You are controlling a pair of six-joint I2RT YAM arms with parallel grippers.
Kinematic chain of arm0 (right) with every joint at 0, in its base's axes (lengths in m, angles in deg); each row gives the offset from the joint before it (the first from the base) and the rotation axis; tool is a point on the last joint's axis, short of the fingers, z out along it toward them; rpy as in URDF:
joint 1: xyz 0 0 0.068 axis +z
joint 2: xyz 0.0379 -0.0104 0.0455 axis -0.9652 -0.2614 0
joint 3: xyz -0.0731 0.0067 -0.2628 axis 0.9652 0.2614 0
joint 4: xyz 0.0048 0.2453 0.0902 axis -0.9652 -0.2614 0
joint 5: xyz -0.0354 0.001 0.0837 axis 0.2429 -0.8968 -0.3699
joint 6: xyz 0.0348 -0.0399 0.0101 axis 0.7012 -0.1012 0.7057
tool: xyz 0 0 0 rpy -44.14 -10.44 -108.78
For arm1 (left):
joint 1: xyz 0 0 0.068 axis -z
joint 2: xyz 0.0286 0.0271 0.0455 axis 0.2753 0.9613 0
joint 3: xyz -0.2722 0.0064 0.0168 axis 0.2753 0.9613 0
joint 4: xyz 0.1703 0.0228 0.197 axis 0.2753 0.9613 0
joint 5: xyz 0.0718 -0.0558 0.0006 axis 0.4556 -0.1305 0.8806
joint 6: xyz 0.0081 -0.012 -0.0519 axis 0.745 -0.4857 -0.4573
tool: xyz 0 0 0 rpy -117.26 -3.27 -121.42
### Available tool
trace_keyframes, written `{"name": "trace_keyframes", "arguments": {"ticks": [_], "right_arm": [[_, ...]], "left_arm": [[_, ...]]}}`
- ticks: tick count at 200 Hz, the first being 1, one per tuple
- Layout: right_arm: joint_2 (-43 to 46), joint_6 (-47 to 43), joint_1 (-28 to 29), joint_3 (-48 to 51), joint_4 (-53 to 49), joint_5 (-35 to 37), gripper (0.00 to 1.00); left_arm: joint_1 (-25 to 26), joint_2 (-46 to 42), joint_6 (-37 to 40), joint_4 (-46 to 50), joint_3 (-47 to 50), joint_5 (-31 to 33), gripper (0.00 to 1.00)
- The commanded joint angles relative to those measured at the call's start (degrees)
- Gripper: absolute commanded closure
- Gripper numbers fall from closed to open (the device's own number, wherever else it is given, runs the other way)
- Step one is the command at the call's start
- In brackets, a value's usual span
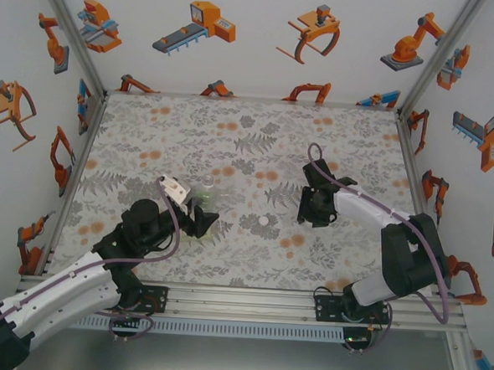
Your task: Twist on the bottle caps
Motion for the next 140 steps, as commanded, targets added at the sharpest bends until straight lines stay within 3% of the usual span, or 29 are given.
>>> {"name": "trace_keyframes", "arguments": {"ticks": [1,140], "right_arm": [[-0.10,-0.79,-0.46,0.74,-0.22,0.51,0.56],[2.19,-0.91,-0.94,-0.03,-1.18,0.73,0.54]], "left_arm": [[-0.33,-0.21,-0.73,-2.12,-1.70,-0.53,1.00],[-0.33,-0.26,-0.81,-2.30,-1.62,-0.38,1.00]]}}
